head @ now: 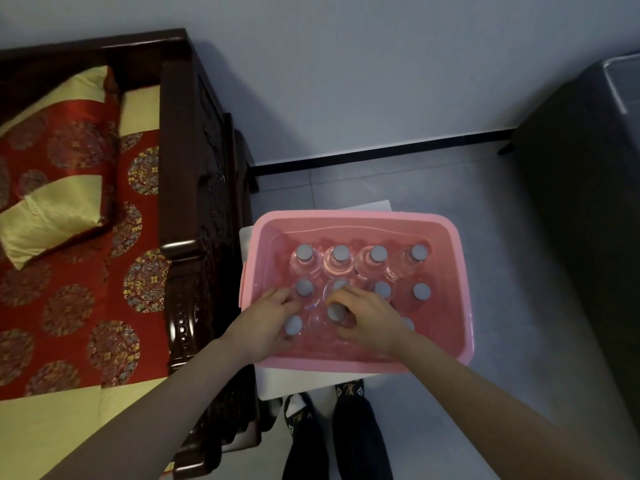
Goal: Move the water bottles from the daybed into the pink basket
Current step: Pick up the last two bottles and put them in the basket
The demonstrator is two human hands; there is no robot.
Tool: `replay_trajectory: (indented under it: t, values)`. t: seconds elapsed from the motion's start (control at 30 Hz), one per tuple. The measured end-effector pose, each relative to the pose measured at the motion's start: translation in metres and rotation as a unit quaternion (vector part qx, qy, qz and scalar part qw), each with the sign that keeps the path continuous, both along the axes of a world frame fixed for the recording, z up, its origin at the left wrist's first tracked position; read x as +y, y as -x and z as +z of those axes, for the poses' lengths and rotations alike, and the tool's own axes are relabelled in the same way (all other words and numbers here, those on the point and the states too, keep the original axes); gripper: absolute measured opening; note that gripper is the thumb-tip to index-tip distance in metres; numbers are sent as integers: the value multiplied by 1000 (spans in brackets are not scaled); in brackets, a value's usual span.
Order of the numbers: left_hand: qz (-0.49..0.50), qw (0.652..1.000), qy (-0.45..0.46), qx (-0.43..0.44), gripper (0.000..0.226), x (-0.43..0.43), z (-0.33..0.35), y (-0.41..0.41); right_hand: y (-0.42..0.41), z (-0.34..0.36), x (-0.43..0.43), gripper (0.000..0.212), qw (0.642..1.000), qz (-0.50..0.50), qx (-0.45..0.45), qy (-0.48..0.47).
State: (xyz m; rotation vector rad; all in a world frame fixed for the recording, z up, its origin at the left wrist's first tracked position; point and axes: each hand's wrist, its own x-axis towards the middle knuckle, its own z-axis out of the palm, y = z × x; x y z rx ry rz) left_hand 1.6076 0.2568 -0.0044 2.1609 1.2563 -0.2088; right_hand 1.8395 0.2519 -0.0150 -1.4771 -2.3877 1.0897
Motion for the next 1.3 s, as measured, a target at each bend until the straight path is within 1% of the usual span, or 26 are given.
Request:
replay_trajectory:
  t: [0.1, 0.17, 0.3, 0.4, 0.5, 0.57, 0.63, 0.73, 0.93, 1.03, 1.07, 1.13, 1.17, 1.2, 1.23, 1.27, 1.3]
  values:
    - [17, 998, -55, -25, 27, -4, 4, 2, 5, 1, 3, 33, 999, 27, -26, -10]
    - [2, 998, -64, -9, 22, -4, 4, 6, 10, 0, 2, 32, 997, 60, -49, -21]
    - [-27, 997, -70, 22, 18, -3, 3, 10, 15, -4, 1, 26, 987, 107, -94, -74]
    - [-37, 997, -58, 35, 16, 0, 4, 9, 17, -5, 4, 27, 984, 109, -123, -74]
    - [-36, 996, -61, 49, 15, 1, 4, 12, 17, -8, 5, 29, 984, 99, -129, -66]
    - [-36, 994, -79, 65, 14, 0, 4, 15, 17, -9, 6, 31, 985, 96, -133, -58]
    - [-61, 989, -107, 85, 13, -1, 3, 15, 17, -10, 6, 32, 985, 92, -133, -56]
    - [-73, 982, -140, 102, 16, -1, 2, 16, 19, -8, 9, 28, 985, 87, -133, -65]
    - [-135, 971, -126, 154, 12, 6, -1, 12, 22, -8, 7, 25, 982, 87, -155, -71]
    - [-153, 970, -106, 159, 13, 10, -7, 8, 23, -10, 3, 26, 984, 66, -150, -71]
    - [-165, 967, -98, 165, 17, 11, -5, 5, 23, -10, 2, 26, 985, 62, -146, -70]
    - [-171, 970, -104, 140, 33, 12, -1, 2, 24, -9, 0, 27, 986, 56, -142, -67]
    - [-165, 970, -123, 128, 39, 12, 3, -1, 24, -10, -1, 27, 987, 51, -138, -67]
    - [-162, 968, -136, 132, 38, 14, 5, -2, 25, -9, -1, 27, 988, 44, -134, -63]
    - [-168, 965, -126, 156, 30, 14, 4, -2, 25, -9, -2, 27, 988, 38, -133, -64]
    - [-166, 967, -106, 160, 21, 14, 3, -3, 26, -7, -3, 26, 988, 36, -135, -63]
    - [-156, 967, -80, 185, 19, 14, -3, -4, 27, -7, -4, 26, 988, 38, -135, -59]
